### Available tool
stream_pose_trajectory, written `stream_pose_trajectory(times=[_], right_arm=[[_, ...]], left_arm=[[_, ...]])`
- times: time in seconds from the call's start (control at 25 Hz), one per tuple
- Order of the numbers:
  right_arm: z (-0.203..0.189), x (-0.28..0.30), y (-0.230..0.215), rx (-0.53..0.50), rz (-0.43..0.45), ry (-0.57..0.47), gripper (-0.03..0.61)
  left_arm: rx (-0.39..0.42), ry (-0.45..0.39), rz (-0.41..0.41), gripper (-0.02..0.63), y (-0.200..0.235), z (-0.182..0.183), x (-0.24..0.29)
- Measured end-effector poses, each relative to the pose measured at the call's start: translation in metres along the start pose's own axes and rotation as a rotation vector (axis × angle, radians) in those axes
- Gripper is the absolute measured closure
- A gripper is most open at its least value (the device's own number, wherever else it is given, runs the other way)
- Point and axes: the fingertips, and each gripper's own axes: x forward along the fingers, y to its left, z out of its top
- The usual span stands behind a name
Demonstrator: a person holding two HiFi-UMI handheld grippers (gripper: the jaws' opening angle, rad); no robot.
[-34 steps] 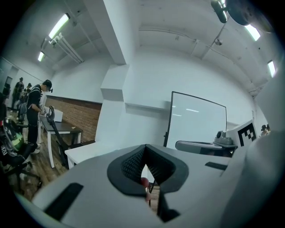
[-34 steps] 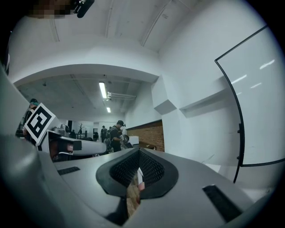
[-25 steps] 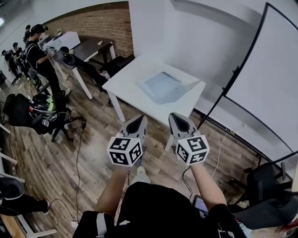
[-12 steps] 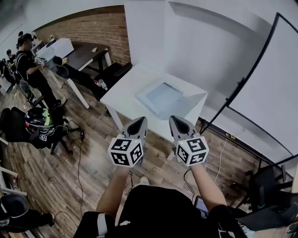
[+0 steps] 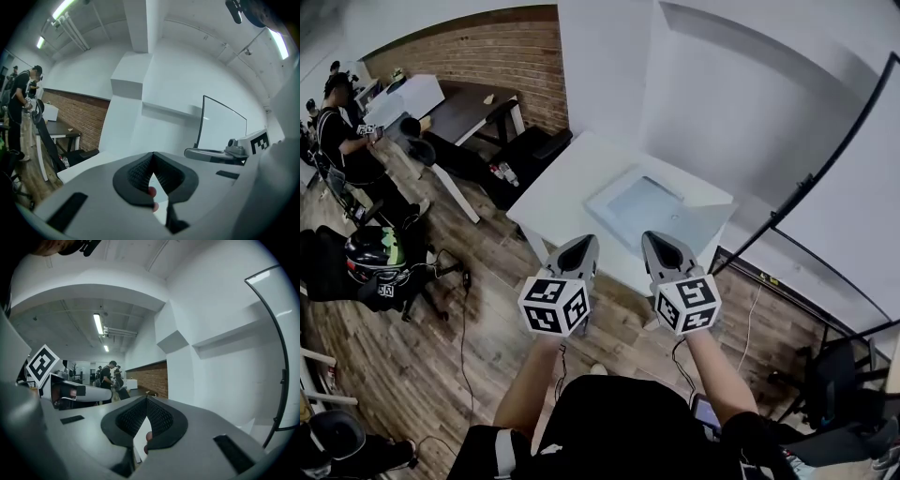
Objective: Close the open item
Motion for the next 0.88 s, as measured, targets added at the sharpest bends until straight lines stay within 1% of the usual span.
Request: stream_pose_trajectory(times=[0.2,0.36,0.68,0.88], right_arm=[[-0.014,0.024,0.008,0.013,-0.018,0.020,0.539],[-0.028,0.027,0.006,0.025,-0.048,0.045,0.538],[-0.055,0.015,-0.020,0.038,-0.112,0.103,0.538],[-0.061,0.007,-0.045,0.046,-0.149,0.102,0.538]], left_arm=[[-0.024,0.021,-0.015,0.603,0.026,-0.007,0.008],[-0.046,0.044,-0.035,0.603,0.038,-0.017,0.014],[-0.094,0.084,-0.058,0.603,0.038,-0.046,0.026],[-0.089,0.095,-0.077,0.603,0.028,-0.052,0.044]])
